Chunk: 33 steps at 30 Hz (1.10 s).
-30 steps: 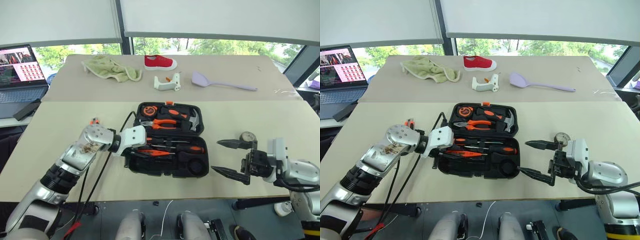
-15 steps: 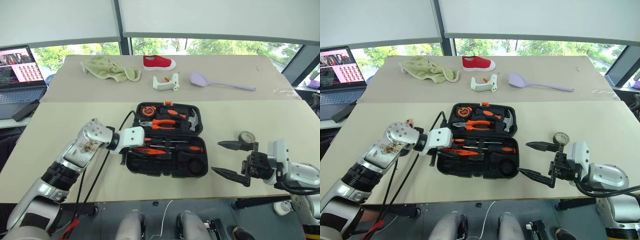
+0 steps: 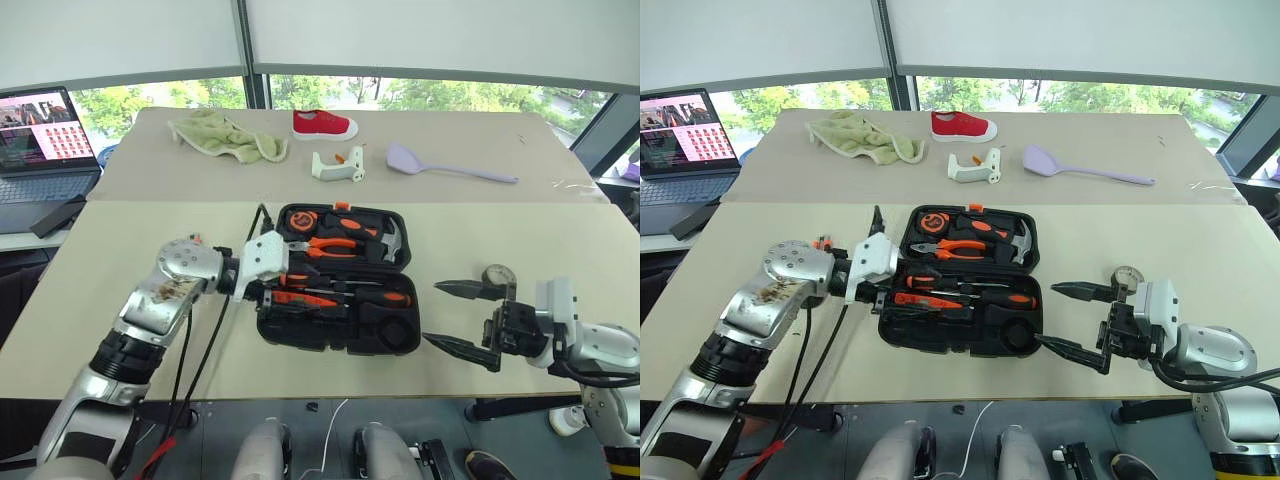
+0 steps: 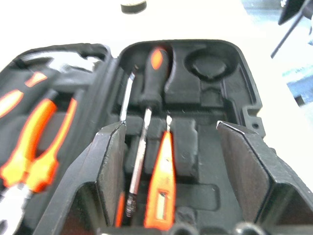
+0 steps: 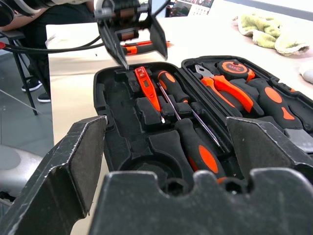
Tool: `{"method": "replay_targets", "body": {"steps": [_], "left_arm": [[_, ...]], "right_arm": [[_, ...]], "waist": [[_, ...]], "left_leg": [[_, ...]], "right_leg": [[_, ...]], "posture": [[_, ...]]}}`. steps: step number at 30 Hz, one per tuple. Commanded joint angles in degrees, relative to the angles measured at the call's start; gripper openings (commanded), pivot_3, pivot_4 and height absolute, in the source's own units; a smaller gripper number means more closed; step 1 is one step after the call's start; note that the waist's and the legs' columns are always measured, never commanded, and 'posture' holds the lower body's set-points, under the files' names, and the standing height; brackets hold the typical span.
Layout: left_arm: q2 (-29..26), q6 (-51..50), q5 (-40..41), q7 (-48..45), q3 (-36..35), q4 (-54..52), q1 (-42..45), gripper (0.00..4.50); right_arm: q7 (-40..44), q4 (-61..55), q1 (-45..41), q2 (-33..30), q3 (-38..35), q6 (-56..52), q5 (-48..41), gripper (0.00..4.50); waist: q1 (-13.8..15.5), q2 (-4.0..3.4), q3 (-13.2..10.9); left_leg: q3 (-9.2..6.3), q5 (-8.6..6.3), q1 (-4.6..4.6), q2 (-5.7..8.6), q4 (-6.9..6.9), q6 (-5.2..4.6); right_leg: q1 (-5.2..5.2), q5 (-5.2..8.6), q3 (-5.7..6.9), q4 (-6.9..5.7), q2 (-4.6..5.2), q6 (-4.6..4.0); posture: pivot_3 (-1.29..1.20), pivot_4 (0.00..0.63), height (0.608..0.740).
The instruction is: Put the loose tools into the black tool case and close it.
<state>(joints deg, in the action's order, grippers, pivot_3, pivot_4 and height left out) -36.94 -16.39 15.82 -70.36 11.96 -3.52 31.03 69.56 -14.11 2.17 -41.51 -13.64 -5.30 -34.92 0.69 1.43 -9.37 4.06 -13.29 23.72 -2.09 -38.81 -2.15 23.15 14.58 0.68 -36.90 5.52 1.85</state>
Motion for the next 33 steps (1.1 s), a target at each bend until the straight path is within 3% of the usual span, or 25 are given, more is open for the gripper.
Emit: {"method": "replay_targets", "body": {"steps": [1, 6, 7, 8, 18, 22, 25, 29, 33], "left_arm": [[0.5, 4.9, -0.9, 1.2, -1.7, 4.3, -2.4, 2.37], [2.3, 8.9, -3.9, 2.8, -0.1, 9.6, -4.2, 0.69], [2.4, 9.4, -4.9, 3.2, 0.3, 10.5, -4.5, 0.17], [2.5, 9.9, -6.0, 3.5, 1.1, 11.3, -4.9, 0.03], [3.9, 11.0, -8.6, 4.7, 3.0, 10.7, -7.1, 0.03], [4.8, 7.6, -1.7, 8.9, -5.5, 6.1, -10.0, 0.03], [4.6, 5.9, 4.4, 12.6, -14.5, 1.2, -15.1, 0.74], [3.2, 5.8, 12.3, 14.8, -29.6, -5.6, -28.4, 2.24], [5.2, 7.4, 15.2, 18.8, -43.1, -8.8, -43.3, 3.72]], "right_arm": [[-0.2, -0.7, -0.5, 0.3, -0.2, 0.0, -0.6, 4.50], [-0.2, -0.7, -0.6, 0.2, -0.1, 0.0, -0.7, 4.50], [-0.2, -0.7, -0.6, 0.2, -0.2, 0.0, -0.8, 4.50], [-0.2, -0.8, -0.5, 0.0, -0.3, 0.0, -0.9, 4.50], [-0.8, -2.3, 1.2, 0.1, -0.8, -0.3, -1.1, 4.50], [-1.5, -1.0, 1.0, 0.6, -1.1, 0.5, -0.7, 4.50], [-2.7, 0.9, 0.5, 1.7, -2.0, 2.9, 0.3, 4.50], [-1.9, 3.9, 0.7, 3.3, -1.7, 7.5, 2.7, 4.50], [0.9, 7.0, 1.2, 4.8, -0.8, 11.1, 2.6, 4.50]], "waist": [[0.0, 0.00, 0.0], [0.1, 0.00, 0.0], [0.2, 0.00, 0.0], [0.3, 0.00, 0.0], [0.3, -0.08, 0.1], [0.1, -0.09, 0.1], [-0.2, -0.06, 0.0], [-0.9, -0.08, 0.1], [-1.1, -0.08, 0.0]], "left_leg": [[-0.01, 0.00, 0.00, 0.00, 0.00, 0.00], [-0.01, 0.00, 0.01, 0.01, -0.03, 0.00], [-0.02, 0.00, 0.02, 0.02, -0.04, 0.00], [-0.03, 0.00, 0.03, 0.03, -0.05, 0.00], [-0.05, 0.00, -0.31, 0.03, -0.06, 0.00], [-0.07, -0.02, -0.49, 0.00, 0.00, -0.02], [-0.10, -0.02, -0.41, -0.14, 0.01, -0.02], [-0.06, -0.04, -0.39, -0.37, 0.08, 0.01], [-0.03, -0.08, -0.45, -0.43, 0.14, 0.06]], "right_leg": [[0.00, 0.00, 0.01, -0.01, 0.00, 0.00], [0.00, 0.00, 0.01, -0.02, 0.00, 0.00], [-0.01, 0.00, 0.01, -0.01, 0.00, 0.00], [-0.03, 0.00, 0.01, -0.01, 0.01, 0.01], [-0.36, -0.01, -0.01, 0.00, 0.02, 0.02], [-0.54, -0.01, 0.00, 0.07, 0.02, 0.02], [-0.45, -0.01, 0.00, 0.06, 0.02, 0.02], [-0.34, -0.01, -0.05, 0.03, -0.06, -0.02], [-0.34, 0.01, -0.06, 0.05, -0.08, -0.07]], "posture": [[0.00, 0.150, 0.740], [0.00, 0.150, 0.740], [0.00, 0.150, 0.740], [0.00, 0.150, 0.740], [0.00, 0.150, 0.740], [0.00, 0.150, 0.740], [0.00, 0.150, 0.740], [0.00, 0.150, 0.740], [0.00, 0.150, 0.740]]}}
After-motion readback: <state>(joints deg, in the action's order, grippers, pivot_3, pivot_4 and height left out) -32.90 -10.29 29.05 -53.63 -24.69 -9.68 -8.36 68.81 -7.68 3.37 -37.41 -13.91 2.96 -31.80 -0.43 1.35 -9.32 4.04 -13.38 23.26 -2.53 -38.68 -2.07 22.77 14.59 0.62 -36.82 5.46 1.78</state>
